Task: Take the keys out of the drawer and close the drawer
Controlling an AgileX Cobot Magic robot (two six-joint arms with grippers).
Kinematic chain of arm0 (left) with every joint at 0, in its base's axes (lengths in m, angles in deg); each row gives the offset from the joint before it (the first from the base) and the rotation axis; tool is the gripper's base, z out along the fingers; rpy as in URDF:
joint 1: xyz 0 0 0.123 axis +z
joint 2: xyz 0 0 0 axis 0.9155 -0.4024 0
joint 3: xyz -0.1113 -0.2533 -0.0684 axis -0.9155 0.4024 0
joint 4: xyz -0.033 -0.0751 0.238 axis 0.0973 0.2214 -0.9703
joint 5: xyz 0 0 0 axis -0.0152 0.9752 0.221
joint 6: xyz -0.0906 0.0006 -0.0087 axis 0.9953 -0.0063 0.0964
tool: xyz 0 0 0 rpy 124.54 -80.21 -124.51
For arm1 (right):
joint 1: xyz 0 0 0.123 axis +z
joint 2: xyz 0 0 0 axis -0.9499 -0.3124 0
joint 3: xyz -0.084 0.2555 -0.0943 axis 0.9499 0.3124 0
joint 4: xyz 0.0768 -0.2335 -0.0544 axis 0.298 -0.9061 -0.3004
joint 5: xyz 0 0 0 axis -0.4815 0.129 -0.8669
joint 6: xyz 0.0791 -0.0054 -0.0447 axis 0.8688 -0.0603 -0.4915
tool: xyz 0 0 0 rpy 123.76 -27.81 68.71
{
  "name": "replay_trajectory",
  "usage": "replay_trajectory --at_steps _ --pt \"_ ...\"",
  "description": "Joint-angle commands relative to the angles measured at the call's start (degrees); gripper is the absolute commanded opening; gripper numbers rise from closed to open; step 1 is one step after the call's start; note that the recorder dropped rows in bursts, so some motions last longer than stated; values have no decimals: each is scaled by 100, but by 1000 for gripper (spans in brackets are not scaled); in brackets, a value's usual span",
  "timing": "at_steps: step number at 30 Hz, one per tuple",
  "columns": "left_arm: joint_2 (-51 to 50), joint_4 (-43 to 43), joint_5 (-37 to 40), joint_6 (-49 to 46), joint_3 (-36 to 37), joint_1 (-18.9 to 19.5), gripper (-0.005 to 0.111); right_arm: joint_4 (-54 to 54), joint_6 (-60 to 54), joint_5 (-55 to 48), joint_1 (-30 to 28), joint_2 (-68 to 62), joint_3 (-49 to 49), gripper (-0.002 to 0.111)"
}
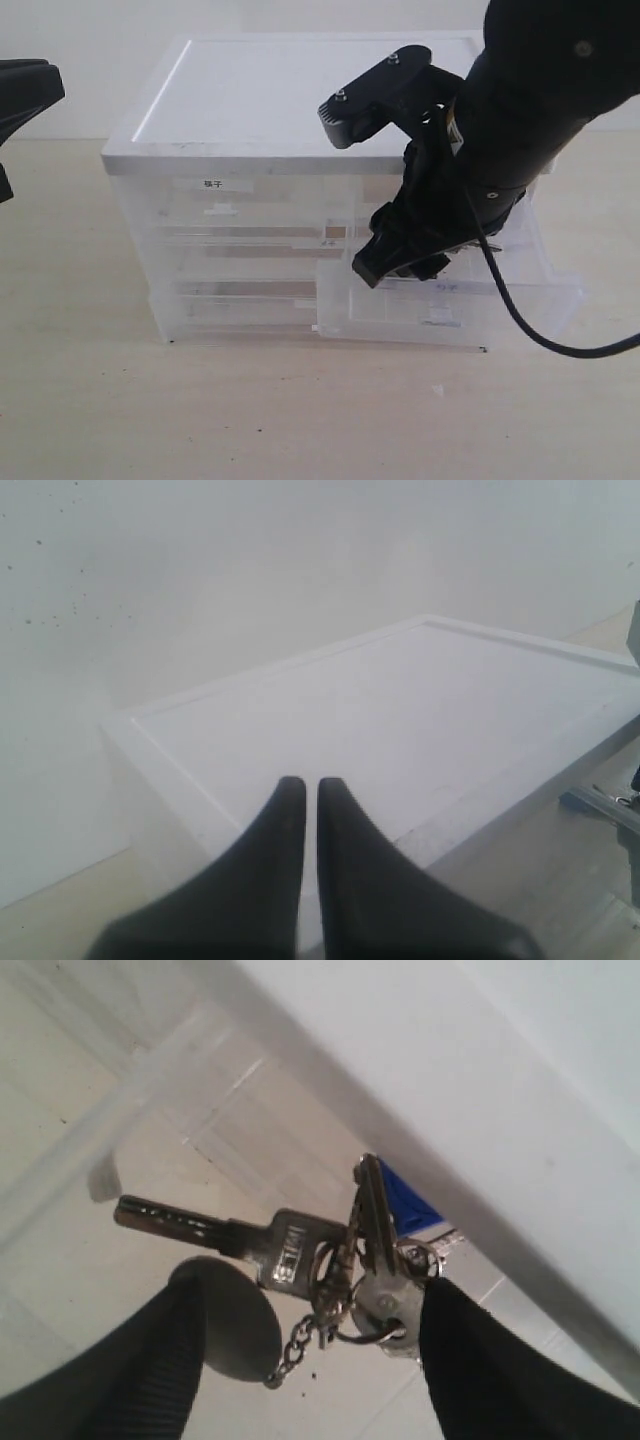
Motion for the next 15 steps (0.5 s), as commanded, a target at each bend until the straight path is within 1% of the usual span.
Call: replay_trajectory --at_steps 1,3,4,7,9,10,11,15 --pt "33 87 4 25 25 -26 5 -27 49 -20 9 -139 21 58" --pt "33 87 4 25 25 -26 5 -27 49 -49 9 -195 21 57" --pt "33 87 4 25 25 -26 5 -38 49 -58 9 -207 21 53" --pt "33 87 4 25 25 -26 5 -90 32 -107 9 -243 21 32" --pt "33 87 4 25 25 -26 5 -172 20 -131 9 -243 21 12" --pt "33 87 4 25 25 -26 5 -197 -9 -148 9 -243 21 4" --pt "33 87 4 25 25 -26 5 -229 -48 -162 9 -243 21 0" --pt "33 87 4 25 25 -26 5 -340 -57 -232 9 -199 -29 0"
